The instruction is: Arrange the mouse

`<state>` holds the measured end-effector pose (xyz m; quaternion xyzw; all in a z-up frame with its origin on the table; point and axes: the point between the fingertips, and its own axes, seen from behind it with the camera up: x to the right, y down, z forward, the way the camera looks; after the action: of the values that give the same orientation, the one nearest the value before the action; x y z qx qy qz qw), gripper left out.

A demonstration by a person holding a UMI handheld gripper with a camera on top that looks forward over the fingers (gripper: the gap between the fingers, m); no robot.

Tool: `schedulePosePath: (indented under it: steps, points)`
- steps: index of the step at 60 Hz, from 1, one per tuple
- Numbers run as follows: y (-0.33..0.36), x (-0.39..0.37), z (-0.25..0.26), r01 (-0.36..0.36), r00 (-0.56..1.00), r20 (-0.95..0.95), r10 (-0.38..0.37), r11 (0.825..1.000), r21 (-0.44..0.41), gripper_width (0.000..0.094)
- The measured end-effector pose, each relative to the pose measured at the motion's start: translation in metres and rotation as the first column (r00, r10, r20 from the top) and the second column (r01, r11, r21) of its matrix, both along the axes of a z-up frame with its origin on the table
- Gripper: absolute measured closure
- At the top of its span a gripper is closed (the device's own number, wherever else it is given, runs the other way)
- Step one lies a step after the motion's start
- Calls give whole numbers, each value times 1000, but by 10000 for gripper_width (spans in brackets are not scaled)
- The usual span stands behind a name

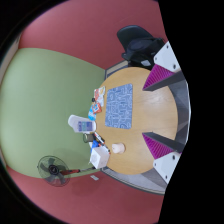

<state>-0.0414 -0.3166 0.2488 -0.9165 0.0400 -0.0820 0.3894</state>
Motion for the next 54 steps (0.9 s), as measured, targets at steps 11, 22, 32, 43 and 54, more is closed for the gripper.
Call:
schedulePosePath:
  steps: [11,22,32,43,54]
  points:
    - [-6,-8,-59,2,1000,-8,-3,997,-81,93]
    - [-8,-47,-125,-8,996,-85,-1,994,-106,95]
    - [59,-109,-160,-47,987,-155,45,999,-7,93]
    - [179,-159,-193,-109,983,-139,119,991,76,94]
    - [278,-175,-225,-146,984,-85,154,984,102,95]
